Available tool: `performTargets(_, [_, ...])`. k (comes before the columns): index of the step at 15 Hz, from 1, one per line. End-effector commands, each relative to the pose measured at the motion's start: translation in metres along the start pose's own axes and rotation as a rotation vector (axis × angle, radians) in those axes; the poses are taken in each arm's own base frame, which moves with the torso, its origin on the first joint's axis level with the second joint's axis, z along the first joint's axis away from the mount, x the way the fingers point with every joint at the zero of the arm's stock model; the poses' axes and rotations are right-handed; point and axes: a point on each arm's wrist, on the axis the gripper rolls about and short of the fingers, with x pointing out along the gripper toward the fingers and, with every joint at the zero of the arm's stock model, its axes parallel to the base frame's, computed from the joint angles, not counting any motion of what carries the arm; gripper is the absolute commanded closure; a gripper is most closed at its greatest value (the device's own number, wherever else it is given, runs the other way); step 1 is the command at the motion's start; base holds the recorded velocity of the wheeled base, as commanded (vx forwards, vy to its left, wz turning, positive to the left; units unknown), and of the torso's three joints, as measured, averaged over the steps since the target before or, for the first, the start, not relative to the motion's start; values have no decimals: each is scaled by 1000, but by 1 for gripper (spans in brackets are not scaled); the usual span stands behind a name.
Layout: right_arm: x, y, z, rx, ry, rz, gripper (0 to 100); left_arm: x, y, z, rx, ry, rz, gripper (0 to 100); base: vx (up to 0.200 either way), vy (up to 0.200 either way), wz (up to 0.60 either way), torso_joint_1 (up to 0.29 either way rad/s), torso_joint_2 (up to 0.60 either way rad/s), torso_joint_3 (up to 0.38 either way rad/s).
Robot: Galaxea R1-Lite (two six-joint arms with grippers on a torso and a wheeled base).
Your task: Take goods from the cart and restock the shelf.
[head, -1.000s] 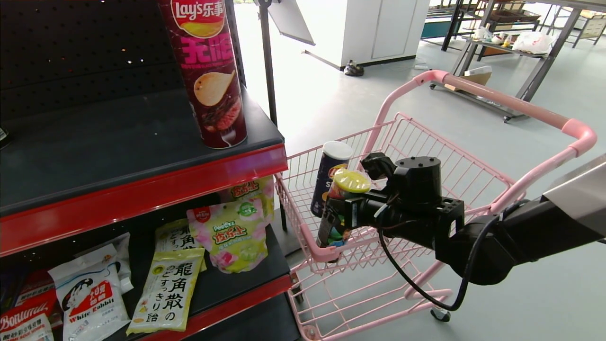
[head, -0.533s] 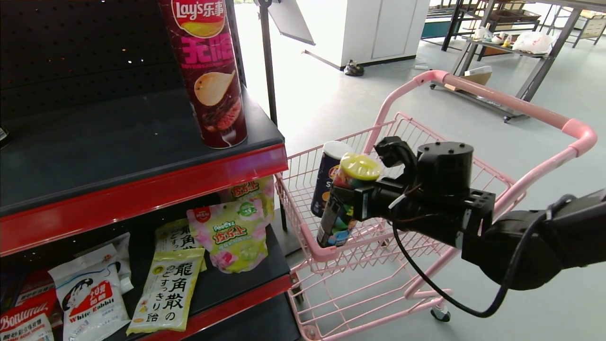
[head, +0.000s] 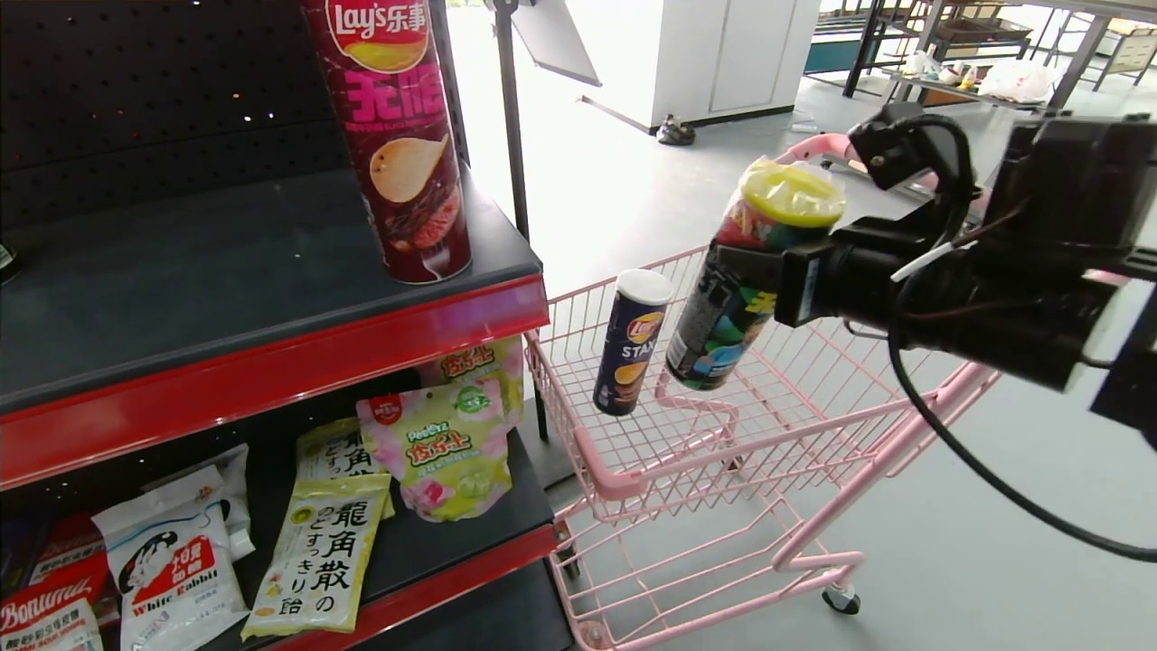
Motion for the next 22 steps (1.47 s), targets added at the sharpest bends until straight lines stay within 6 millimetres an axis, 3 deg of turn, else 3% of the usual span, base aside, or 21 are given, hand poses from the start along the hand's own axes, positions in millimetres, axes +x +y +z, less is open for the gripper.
performTargets(1, [-76,-9,41,-59,-63,-78,100,0,0,0,0,0,0,0,0,0,0,0,0,0])
performTargets(4, [-140,-16,27,-52,-42,-241,100,0,0,0,0,-1,0,0,0,0,0,0,0,0])
performTargets(6, [-193,-23,-7,-66,-18,-430,100,0,0,0,0,-1,-1,0,0,0,0,0,0,0])
performTargets(9, [-232,-23,-41,-23,33,-536,100,0,0,0,0,-1,0,0,0,0,0,0,0,0])
performTargets(12, [-247,-20,-59,-8,112,-599,100,0,0,0,0,-1,-1,0,0,0,0,0,0,0])
performTargets(18, [-259,-14,-65,-23,123,-607,100,0,0,0,0,-1,-1,0,0,0,0,0,0,0])
performTargets(22, [-263,-13,-67,-31,121,-606,100,0,0,0,0,-1,-1,0,0,0,0,83,-365,-270])
